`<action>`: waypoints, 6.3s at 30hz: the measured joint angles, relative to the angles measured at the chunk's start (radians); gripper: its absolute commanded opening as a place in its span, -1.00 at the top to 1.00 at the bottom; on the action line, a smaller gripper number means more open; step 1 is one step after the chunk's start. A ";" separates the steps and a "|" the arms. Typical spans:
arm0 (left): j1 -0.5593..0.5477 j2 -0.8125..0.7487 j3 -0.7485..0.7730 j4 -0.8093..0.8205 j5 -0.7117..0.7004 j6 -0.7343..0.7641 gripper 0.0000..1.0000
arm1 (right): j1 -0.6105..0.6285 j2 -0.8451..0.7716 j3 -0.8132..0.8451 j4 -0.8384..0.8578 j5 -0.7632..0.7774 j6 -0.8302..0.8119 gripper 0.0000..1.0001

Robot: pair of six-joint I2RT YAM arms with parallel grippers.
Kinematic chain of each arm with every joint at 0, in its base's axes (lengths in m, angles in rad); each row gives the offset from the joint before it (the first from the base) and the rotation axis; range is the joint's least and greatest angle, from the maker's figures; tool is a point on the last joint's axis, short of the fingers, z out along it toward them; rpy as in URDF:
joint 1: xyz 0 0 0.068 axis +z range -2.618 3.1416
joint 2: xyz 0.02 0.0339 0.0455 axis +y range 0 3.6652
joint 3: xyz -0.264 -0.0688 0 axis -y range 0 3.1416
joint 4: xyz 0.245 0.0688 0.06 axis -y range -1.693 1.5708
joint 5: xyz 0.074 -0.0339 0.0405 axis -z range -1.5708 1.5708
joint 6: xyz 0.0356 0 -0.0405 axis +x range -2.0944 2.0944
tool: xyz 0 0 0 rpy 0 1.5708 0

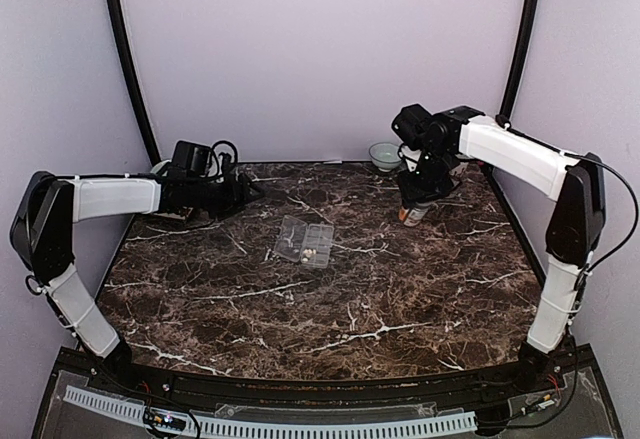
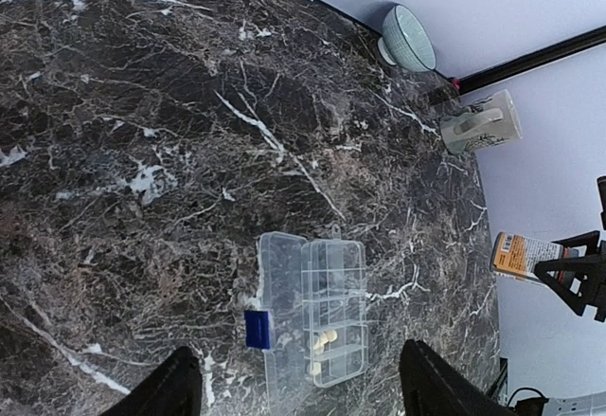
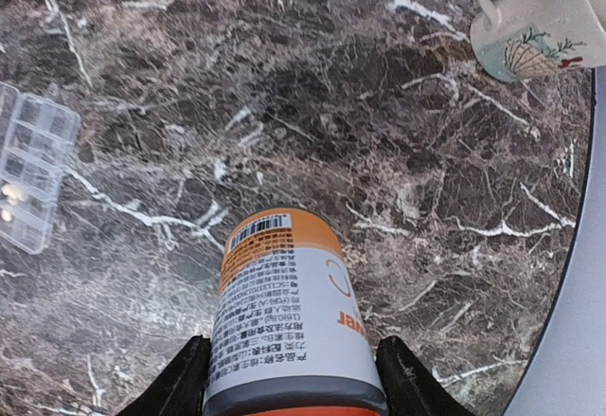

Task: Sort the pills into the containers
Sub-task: Place the pill bottle at the center of the board, then close the lid of the pill container.

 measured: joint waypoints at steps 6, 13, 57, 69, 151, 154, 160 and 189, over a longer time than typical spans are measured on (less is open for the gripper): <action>0.000 -0.025 0.000 -0.049 -0.060 0.029 -0.49 | 0.014 0.050 -0.003 -0.059 0.045 -0.005 0.44; 0.000 -0.025 0.000 -0.086 -0.095 0.047 -0.48 | 0.016 0.071 -0.046 -0.061 0.043 -0.015 0.38; 0.003 0.008 0.000 -0.101 -0.094 0.020 -0.50 | -0.016 0.098 -0.157 0.045 -0.025 -0.069 -0.36; 0.029 0.008 -0.046 -0.101 -0.091 -0.014 -0.47 | -0.021 0.010 -0.107 0.074 0.124 -0.062 -0.39; -0.044 0.424 0.225 -0.124 0.116 -0.061 0.91 | 0.195 0.376 0.001 0.425 -0.316 0.047 1.00; -0.044 0.424 0.225 -0.127 0.119 -0.060 0.91 | 0.195 0.381 0.001 0.425 -0.320 0.047 1.00; -0.044 0.424 0.225 -0.127 0.127 -0.060 0.92 | 0.195 0.392 0.000 0.425 -0.332 0.047 1.00; -0.064 0.374 0.261 -0.134 0.129 -0.087 0.95 | 0.195 0.394 -0.011 0.453 -0.368 0.047 1.00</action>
